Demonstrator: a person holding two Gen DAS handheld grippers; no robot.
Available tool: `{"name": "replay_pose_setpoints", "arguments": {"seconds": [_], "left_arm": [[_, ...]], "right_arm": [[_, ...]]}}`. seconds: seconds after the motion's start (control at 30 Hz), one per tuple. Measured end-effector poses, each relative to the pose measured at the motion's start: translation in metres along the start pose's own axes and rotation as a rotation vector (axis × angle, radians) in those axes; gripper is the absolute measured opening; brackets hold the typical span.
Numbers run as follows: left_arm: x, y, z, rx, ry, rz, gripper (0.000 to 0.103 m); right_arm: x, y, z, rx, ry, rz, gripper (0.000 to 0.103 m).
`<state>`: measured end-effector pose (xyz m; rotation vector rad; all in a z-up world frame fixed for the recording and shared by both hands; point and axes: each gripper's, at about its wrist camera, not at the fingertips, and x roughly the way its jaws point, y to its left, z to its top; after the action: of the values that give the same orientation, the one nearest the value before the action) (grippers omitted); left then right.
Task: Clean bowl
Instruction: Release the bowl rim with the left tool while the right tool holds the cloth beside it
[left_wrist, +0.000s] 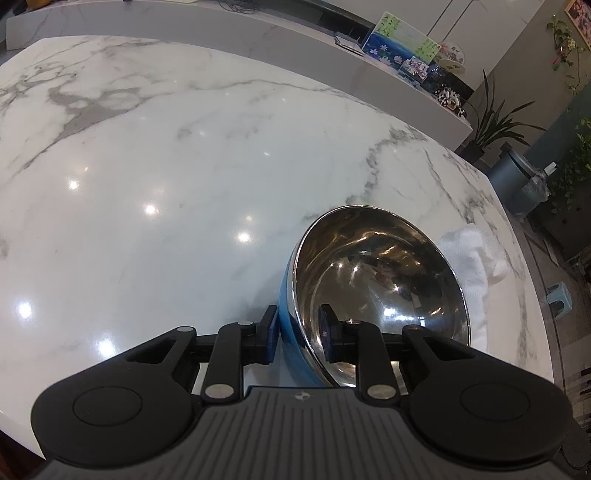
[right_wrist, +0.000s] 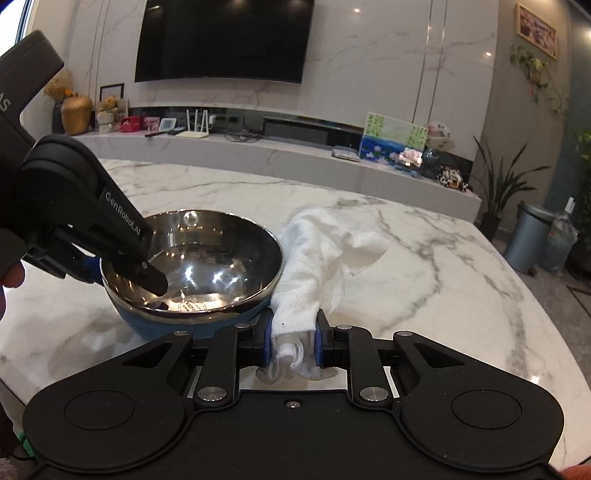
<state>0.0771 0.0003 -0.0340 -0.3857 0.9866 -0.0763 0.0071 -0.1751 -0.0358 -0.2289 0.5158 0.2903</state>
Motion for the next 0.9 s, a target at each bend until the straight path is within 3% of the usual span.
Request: {"name": "replay_pose_setpoints", "arguments": {"seconds": [0.3,0.5,0.7,0.9], "left_arm": [[0.001,0.001,0.000,0.008,0.002,-0.009,0.021],[0.005,0.001,-0.003,-0.005,0.052,-0.024,0.036],[0.005,-0.004,-0.009,0.023,0.069,-0.013,0.036],[0.004,-0.003,-0.007,0.040,0.062,-0.003,0.029]], "right_arm": [[0.008,0.008,-0.007,-0.026,0.052,0.019,0.019],[0.012,0.011,-0.010,-0.033,0.073,0.030,0.019],[0.013,0.015,-0.011,-0.051,0.082,0.046,0.019],[0.011,0.013,-0.011,-0.046,0.079,0.041,0.019]]}}
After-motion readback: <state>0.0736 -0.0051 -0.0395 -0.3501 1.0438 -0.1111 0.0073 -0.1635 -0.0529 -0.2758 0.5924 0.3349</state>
